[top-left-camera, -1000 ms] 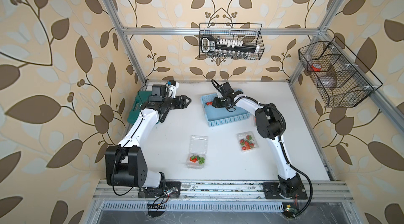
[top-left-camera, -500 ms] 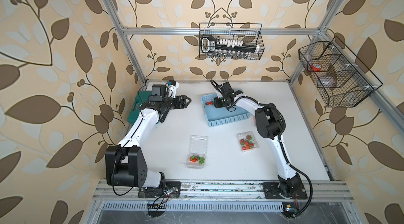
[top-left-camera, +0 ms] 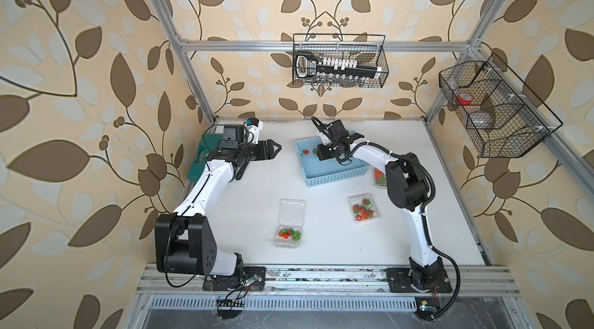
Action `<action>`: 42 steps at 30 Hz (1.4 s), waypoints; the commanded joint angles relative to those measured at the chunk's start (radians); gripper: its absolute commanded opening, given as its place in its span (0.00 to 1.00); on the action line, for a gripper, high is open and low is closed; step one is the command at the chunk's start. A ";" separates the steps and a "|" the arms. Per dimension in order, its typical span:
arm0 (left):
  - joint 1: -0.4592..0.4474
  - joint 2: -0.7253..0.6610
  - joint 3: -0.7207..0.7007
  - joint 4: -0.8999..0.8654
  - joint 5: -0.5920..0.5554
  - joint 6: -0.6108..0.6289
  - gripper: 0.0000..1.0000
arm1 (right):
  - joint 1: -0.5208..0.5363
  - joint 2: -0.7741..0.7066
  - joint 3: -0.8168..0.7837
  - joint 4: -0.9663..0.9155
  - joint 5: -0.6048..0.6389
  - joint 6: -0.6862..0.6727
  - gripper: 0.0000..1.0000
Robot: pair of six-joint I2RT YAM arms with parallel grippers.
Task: Pack strawberries into containers
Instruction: Place the strawberry in the packing box, then pick up the strawberry from the basket.
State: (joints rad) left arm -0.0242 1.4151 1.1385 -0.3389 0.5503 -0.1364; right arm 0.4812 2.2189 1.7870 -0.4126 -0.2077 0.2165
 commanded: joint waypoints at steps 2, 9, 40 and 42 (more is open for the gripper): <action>0.012 -0.023 -0.006 0.013 0.027 0.010 0.76 | 0.047 -0.175 -0.114 0.046 -0.015 -0.018 0.00; 0.011 -0.020 -0.006 0.013 0.026 0.009 0.76 | 0.206 -0.455 -0.391 0.103 -0.064 0.016 0.00; 0.011 -0.035 -0.005 0.015 0.030 0.007 0.76 | 0.641 -0.363 -0.477 -0.133 -0.031 -0.103 0.31; 0.011 -0.037 -0.005 0.015 0.029 0.006 0.76 | 0.637 -0.381 -0.470 -0.142 -0.007 -0.113 0.34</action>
State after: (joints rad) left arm -0.0242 1.4151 1.1385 -0.3389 0.5507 -0.1364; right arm 1.1168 1.8553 1.2781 -0.5133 -0.2649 0.1349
